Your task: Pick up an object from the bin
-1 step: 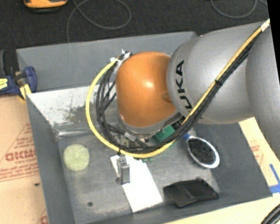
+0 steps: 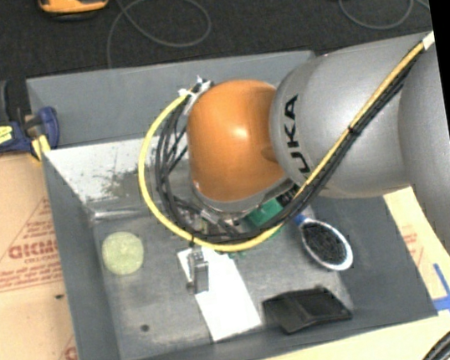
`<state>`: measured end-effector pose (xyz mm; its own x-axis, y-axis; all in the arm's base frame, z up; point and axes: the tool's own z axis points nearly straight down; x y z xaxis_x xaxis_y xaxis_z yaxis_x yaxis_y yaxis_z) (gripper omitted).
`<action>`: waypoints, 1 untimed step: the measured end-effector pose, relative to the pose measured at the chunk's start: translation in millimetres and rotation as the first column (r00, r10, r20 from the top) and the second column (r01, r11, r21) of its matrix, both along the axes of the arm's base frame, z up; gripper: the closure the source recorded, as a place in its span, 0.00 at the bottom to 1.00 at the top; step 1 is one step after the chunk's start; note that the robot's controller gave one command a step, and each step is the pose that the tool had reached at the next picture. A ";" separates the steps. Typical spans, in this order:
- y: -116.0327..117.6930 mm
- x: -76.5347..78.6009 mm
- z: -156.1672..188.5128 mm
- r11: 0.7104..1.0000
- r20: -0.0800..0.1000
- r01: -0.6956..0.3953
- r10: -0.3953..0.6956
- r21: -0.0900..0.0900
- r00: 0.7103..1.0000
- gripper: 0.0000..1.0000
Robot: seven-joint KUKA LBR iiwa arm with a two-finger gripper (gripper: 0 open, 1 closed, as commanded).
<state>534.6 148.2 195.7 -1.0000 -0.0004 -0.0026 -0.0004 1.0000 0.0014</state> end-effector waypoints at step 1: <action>27.6 40.0 -56.2 0.997 0.010 -0.076 0.076 0.000 0.997 0.00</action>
Offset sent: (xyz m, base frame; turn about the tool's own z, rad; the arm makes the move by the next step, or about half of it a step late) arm 0.0708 0.0412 -0.0536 -0.0195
